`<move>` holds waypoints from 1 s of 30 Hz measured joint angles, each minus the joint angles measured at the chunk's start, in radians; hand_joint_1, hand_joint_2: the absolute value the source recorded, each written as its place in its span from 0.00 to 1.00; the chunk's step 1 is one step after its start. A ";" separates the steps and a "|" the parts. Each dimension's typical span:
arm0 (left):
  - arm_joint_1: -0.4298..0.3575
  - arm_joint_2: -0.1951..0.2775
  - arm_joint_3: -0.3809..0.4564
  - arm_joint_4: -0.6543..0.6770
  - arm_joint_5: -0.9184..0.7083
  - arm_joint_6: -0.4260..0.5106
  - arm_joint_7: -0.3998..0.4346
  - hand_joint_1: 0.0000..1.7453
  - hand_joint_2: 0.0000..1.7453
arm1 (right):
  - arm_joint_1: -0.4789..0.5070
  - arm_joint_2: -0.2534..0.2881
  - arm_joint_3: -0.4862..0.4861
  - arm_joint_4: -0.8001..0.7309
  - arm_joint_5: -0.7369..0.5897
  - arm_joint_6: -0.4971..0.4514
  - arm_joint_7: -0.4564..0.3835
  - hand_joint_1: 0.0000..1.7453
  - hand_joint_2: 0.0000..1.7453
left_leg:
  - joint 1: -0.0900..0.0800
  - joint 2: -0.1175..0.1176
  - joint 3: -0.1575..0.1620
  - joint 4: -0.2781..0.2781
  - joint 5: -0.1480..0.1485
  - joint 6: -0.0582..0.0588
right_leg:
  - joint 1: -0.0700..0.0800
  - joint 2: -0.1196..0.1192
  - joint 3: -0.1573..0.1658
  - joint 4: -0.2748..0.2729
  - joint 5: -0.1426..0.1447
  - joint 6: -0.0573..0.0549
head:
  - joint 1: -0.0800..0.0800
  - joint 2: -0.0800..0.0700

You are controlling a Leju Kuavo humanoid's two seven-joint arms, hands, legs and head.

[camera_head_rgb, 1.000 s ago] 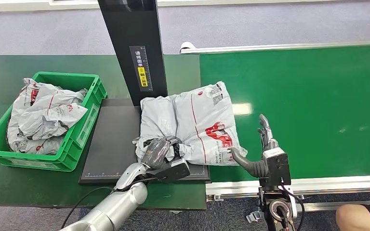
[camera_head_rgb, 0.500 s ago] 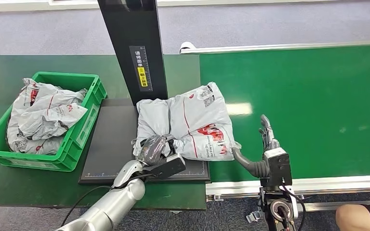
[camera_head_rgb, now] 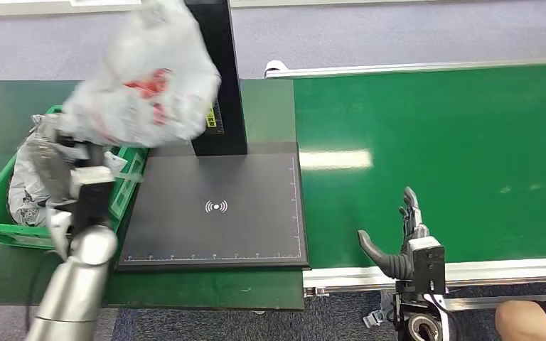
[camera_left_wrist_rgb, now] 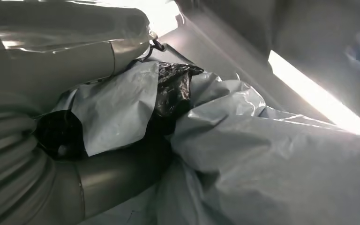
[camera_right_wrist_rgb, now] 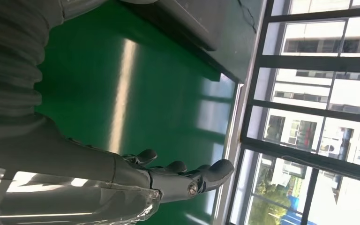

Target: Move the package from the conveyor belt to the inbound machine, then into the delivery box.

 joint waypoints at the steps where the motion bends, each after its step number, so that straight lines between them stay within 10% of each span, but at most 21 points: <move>1: -0.018 0.027 0.051 -0.016 0.000 -0.011 0.015 1.00 1.00 | 0.007 0.000 -0.003 -0.004 0.000 -0.001 -0.001 0.00 1.00 | 0.001 0.000 0.000 0.000 0.000 0.000 | 0.001 0.000 0.000 0.000 0.000 0.000 | 0.000 0.000; 8: -0.219 0.200 0.309 0.194 0.066 -0.032 0.047 1.00 1.00 | 0.016 -0.002 -0.008 -0.014 -0.011 0.001 -0.001 0.00 1.00 | 0.001 0.002 0.000 0.000 0.002 -0.003 | 0.002 0.001 -0.001 0.000 0.003 -0.003 | 0.000 0.000; 15: -0.381 0.316 0.389 0.532 -0.029 0.014 0.079 1.00 1.00 | 0.007 0.000 -0.004 -0.014 -0.014 0.005 0.007 0.00 1.00 | 0.001 0.002 -0.001 0.000 0.003 -0.003 | 0.001 0.001 -0.002 0.000 0.003 -0.003 | 0.000 0.000; 30: -0.413 0.283 0.186 0.957 -0.451 -0.094 0.393 1.00 1.00 | -0.034 0.001 0.032 -0.018 -0.017 0.010 0.022 0.00 1.00 | 0.001 0.001 -0.001 0.000 0.002 -0.003 | 0.001 0.001 -0.002 0.000 0.003 -0.003 | 0.000 0.000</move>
